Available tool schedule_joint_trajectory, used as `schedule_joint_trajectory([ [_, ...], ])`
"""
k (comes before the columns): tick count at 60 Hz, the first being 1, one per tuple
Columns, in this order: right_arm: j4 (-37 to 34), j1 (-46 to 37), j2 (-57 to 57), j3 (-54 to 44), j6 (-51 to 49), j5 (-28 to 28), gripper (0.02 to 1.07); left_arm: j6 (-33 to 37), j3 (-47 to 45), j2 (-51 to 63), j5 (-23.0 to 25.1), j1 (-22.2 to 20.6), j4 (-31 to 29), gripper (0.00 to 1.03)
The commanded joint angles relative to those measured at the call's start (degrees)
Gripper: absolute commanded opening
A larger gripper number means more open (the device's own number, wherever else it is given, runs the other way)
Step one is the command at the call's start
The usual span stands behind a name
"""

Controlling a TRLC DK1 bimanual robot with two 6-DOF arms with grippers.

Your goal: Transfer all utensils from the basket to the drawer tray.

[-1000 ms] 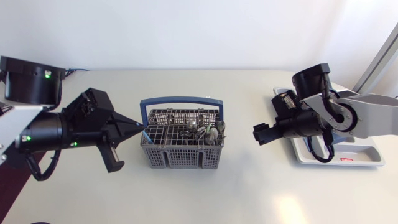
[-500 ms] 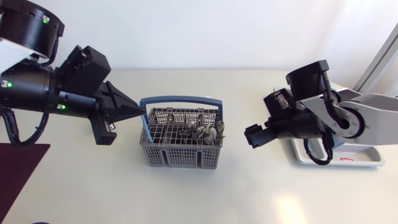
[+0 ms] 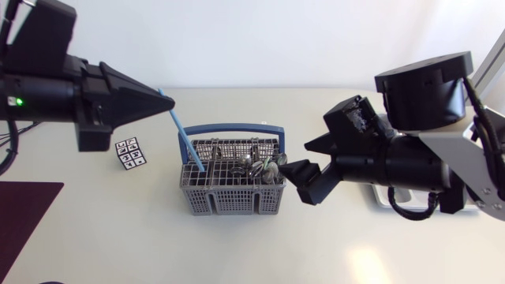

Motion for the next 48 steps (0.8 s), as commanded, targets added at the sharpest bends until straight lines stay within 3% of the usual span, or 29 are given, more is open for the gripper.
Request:
schedule_joint_trajectory([
  [1,0.8,2.2,-1.0,0.6,0.9,-1.8,0.96,-3.7,2.6,-1.0,0.7,-1.6,0.6,0.04],
  [7,1.1,5.4,-0.9,1.9,0.9,-3.8,0.96,-7.4,3.3,0.6,0.7,-4.6,0.4,0.04],
  [28,2.5,6.7,3.9,6.4,0.5,-8.3,0.91,-12.9,4.2,9.8,8.4,-4.5,1.4,0.04],
  [48,5.0,7.3,8.9,7.8,0.3,-10.3,0.71,-16.9,6.9,15.0,12.8,-4.9,3.4,0.04],
])
